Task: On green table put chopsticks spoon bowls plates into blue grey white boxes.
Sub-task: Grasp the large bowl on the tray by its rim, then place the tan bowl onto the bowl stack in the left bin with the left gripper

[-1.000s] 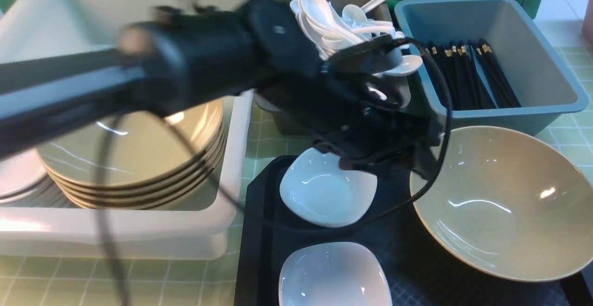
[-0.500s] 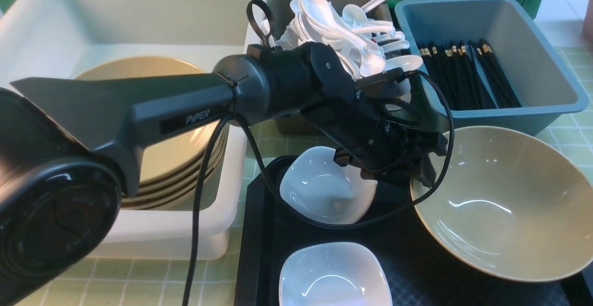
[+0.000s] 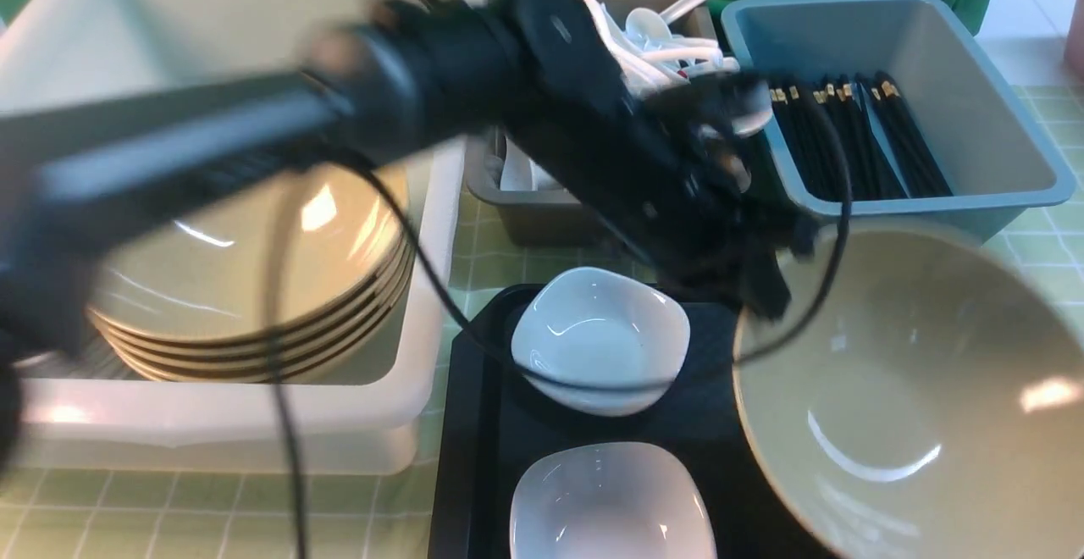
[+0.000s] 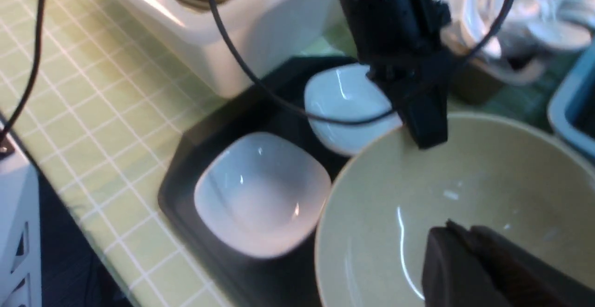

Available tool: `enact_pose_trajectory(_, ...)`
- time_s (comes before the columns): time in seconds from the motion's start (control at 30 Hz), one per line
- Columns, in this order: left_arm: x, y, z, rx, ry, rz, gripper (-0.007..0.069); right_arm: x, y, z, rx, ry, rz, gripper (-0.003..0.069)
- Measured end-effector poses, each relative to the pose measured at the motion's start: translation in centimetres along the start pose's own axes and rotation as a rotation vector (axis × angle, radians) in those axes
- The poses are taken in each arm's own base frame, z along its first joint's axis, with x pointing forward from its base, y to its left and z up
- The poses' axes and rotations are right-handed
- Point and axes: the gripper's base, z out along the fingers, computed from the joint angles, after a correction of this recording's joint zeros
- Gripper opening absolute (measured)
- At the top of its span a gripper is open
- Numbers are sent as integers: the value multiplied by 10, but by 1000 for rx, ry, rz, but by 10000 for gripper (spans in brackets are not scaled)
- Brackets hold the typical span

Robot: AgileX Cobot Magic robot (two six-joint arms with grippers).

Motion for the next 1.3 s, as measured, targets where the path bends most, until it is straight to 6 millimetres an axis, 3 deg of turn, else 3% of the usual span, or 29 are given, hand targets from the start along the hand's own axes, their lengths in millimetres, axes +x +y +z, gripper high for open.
enact_pose_trajectory(0.03,-1,-6,-24,7,-34,9,19,-4,0,-1,-2,-20,-8,47)
enact_pose_trajectory(0.07,-2,-5,-29,5,-42,6,19,-5,0,-1,-3,-21,-13,47)
enact_pose_trajectory(0.23,7,-4,-125,-22,-153,-17,19,-28,0,0,-42,-76,-66,47)
enact_pose_trajectory(0.33,30,3,-175,-62,-217,-80,19,-38,-1,13,-108,-79,-91,47)
enact_pose_trajectory(0.43,50,6,-198,-88,-265,-132,19,-44,-1,23,-160,-86,-104,47)
enact_pose_trajectory(0.5,83,20,-217,-129,-309,-240,19,-51,1,38,-252,-104,-109,47)
enact_pose_trajectory(0.53,88,25,-222,-142,-324,-268,19,-52,1,40,-265,-110,-119,47)
enact_pose_trajectory(0.57,109,34,-232,-176,-361,-342,19,-57,1,49,-316,-127,-117,47)
enact_pose_trajectory(0.73,163,74,-274,-301,-582,-626,19,-66,-1,72,-414,-158,-110,48)
enact_pose_trajectory(0.9,181,103,-296,-376,-726,-770,19,-66,-5,84,-431,-137,-99,57)
enact_pose_trajectory(1.3,183,165,-282,-347,-635,-910,19,-66,-4,84,-442,-136,-96,68)
